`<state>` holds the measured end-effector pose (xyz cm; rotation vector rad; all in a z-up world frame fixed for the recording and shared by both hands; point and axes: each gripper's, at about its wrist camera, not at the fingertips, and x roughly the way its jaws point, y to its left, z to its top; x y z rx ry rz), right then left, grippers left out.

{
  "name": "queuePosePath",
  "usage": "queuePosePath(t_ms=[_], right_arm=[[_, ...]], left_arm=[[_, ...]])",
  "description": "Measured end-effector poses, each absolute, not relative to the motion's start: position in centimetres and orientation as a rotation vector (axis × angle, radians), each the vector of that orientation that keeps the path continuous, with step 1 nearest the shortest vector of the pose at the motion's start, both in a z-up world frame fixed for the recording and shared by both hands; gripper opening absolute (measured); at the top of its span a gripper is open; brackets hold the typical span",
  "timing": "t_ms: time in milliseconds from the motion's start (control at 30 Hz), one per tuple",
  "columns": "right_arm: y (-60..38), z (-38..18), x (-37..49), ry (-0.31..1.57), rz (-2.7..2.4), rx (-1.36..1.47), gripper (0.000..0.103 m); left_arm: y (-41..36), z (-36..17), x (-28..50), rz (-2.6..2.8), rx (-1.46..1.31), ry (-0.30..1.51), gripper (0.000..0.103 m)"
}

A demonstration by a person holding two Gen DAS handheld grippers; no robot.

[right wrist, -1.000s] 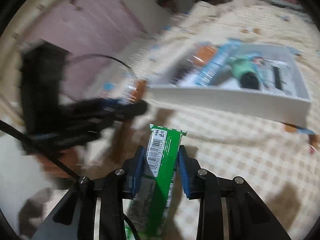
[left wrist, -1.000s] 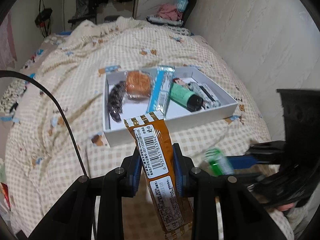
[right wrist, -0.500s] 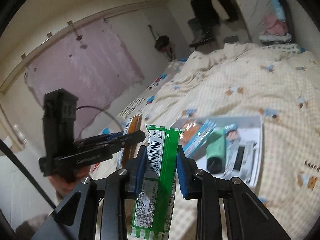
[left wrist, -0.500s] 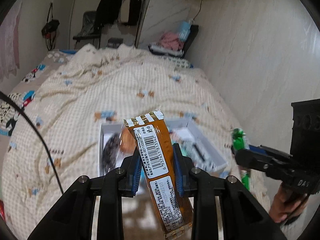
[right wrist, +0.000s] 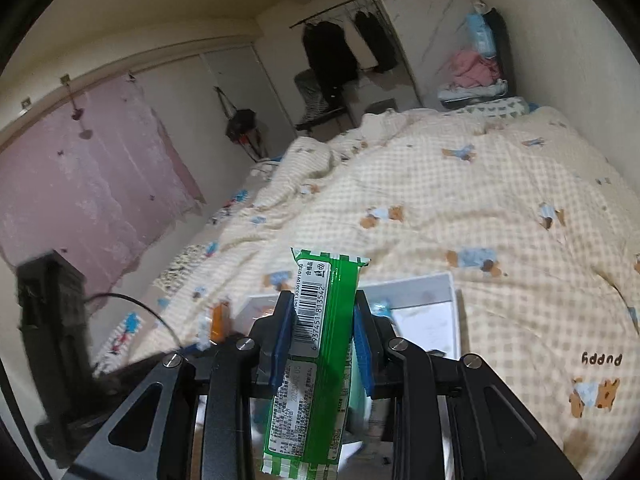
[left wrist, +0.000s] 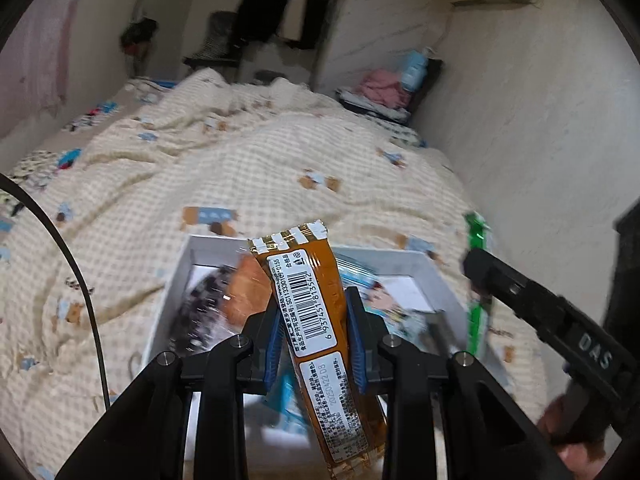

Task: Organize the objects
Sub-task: 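Carry the orange and green packets over the white box and lower them in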

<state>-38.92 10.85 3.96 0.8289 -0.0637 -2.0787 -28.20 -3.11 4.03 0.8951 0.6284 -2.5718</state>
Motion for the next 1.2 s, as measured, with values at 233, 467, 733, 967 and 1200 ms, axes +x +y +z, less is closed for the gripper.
queuePosePath(t_ms=[233,467,733,967,1200], right_arm=[[10.1,2.8,-39.4,-0.001,-2.140,0.781,0.030],[9.1,2.1,-38.6,0.095,-2.123,0.807,0.030],[7.8,-0.5,-38.2,0.209,-2.099,0.895,0.030],[8.6,-0.6,-38.6,0.159,-2.086,0.923,0.030],[9.4,0.3,-38.2,0.079,-2.047,0.886,0.059]], left_arm=[[-5.2,2.6,-28.5,-2.523,0.844,0.749,0.031],[-4.4,2.9,-28.4,-2.567,0.834,0.727,0.031],[-3.4,2.7,-28.7,-2.574,0.877,0.638,0.031],[-3.0,1.8,-29.0,-2.555,0.951,0.594,0.031],[-2.0,3.5,-27.7,-2.622,0.860,0.523,0.040]])
